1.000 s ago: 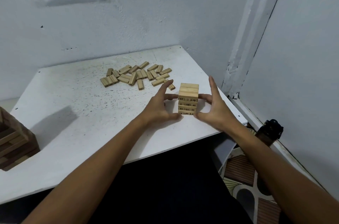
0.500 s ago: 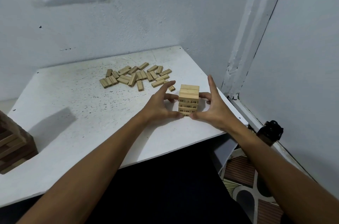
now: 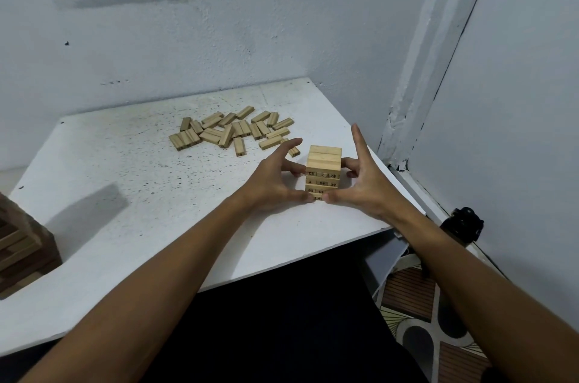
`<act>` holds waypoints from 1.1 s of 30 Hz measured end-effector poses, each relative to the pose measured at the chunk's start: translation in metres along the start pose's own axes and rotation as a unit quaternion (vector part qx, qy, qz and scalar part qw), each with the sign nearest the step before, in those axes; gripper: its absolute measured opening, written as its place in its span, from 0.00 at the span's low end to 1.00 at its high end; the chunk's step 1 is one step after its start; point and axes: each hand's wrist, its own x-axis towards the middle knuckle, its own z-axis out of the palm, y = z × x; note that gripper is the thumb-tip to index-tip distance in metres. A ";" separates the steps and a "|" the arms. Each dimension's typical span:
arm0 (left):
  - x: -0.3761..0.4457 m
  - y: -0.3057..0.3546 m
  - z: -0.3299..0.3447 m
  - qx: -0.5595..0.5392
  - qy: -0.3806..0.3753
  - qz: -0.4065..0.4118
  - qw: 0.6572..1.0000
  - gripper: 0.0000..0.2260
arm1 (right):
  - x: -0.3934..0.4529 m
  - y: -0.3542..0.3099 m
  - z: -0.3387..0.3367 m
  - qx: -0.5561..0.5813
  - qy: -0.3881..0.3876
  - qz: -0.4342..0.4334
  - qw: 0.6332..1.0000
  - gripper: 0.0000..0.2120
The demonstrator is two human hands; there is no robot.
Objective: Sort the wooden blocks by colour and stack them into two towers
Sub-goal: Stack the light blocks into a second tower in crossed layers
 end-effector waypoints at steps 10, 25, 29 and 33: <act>0.003 -0.001 -0.001 -0.004 -0.006 -0.002 1.000 0.48 | -0.003 -0.003 0.000 -0.003 -0.008 -0.009 1.000 0.61; 0.003 -0.004 -0.001 -0.009 -0.015 -0.004 1.000 0.48 | -0.001 -0.001 0.000 -0.014 -0.013 -0.001 1.000 0.59; 0.003 -0.005 -0.002 -0.005 -0.013 0.004 1.000 0.47 | 0.001 0.002 -0.002 -0.015 -0.030 0.002 0.999 0.59; -0.002 -0.006 -0.008 0.011 -0.017 0.012 1.000 0.44 | 0.003 -0.001 -0.012 0.009 -0.046 0.006 0.999 0.51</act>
